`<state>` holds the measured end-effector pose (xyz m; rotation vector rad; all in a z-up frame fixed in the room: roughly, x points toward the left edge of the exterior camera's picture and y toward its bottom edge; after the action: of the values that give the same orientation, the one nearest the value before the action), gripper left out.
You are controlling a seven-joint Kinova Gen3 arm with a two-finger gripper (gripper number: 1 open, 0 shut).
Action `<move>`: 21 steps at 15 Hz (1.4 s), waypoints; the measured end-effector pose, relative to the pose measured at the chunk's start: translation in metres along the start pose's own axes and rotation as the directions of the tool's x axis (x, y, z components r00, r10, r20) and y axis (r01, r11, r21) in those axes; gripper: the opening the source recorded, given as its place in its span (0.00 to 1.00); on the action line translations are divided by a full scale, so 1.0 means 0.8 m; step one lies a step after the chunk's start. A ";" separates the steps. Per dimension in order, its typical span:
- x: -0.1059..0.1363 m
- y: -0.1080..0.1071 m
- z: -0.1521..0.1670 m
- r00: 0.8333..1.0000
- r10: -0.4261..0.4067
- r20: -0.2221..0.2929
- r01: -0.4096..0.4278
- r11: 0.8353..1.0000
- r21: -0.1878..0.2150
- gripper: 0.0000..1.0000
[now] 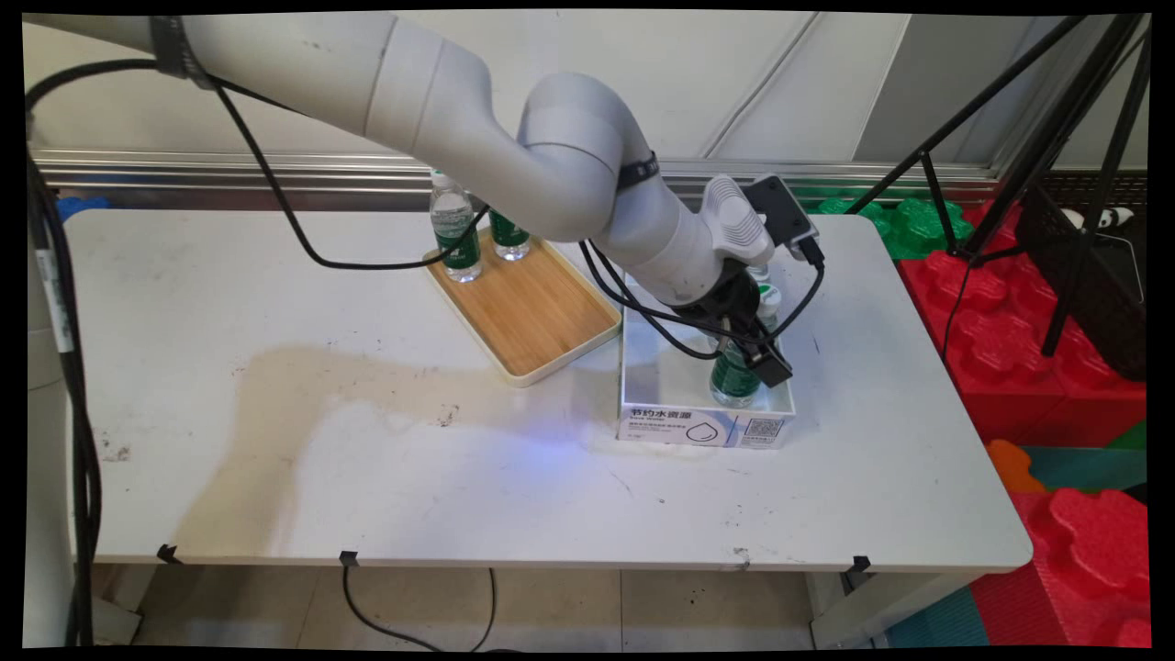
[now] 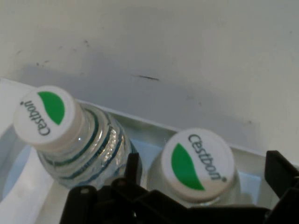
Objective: Pick up the green bottle from the white box, then place the picked object on the tray
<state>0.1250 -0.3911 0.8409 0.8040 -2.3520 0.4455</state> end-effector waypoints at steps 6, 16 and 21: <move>-0.007 0.000 0.014 1.000 0.001 0.006 -0.001 1.000 0.018 0.00; -0.014 0.004 -0.028 1.000 -0.022 -0.010 0.023 0.998 0.056 0.00; -0.014 -0.001 -0.089 0.999 -0.020 -0.047 0.024 0.997 0.077 0.00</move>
<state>0.1637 -0.3527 0.8878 0.8460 -2.2932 0.5435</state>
